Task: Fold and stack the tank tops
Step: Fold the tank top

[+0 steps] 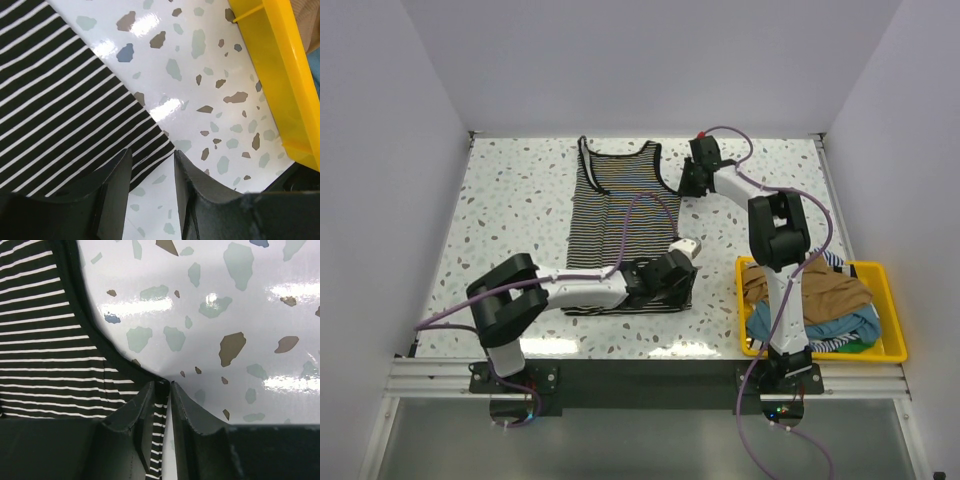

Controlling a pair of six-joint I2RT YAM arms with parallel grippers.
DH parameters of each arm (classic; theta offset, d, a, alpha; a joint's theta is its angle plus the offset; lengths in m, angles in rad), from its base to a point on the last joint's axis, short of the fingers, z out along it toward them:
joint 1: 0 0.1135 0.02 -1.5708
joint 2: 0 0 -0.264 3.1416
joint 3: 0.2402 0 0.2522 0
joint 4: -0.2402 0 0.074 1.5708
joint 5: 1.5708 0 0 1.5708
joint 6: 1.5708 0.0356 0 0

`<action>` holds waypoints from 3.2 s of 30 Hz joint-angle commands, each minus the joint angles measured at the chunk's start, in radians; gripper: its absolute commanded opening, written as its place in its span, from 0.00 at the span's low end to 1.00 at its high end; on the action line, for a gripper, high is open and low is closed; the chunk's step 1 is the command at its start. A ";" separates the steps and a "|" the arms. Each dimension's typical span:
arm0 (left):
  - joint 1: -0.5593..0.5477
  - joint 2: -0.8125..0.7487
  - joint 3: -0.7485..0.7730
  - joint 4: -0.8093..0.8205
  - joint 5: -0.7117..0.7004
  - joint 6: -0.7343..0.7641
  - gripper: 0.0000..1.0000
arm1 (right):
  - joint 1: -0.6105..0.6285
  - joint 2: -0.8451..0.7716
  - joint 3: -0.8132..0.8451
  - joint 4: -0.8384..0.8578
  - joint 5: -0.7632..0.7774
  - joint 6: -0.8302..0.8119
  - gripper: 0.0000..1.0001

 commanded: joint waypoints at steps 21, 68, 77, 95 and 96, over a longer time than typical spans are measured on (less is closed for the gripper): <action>-0.140 0.187 0.183 -0.122 -0.282 0.009 0.25 | 0.003 -0.016 -0.074 0.034 0.027 0.005 0.08; -0.146 -0.457 -0.341 -0.186 -0.285 -0.287 0.00 | 0.156 -0.251 -0.073 -0.110 0.277 0.065 0.00; -0.095 -0.548 -0.413 -0.355 -0.338 -0.412 0.00 | 0.242 -0.091 0.119 -0.136 0.293 0.083 0.00; -0.088 -0.583 -0.432 -0.482 -0.361 -0.470 0.00 | 0.308 0.047 0.282 -0.179 0.306 0.091 0.00; -0.088 -0.582 -0.430 -0.485 -0.362 -0.470 0.00 | 0.311 0.054 0.284 -0.179 0.306 0.091 0.00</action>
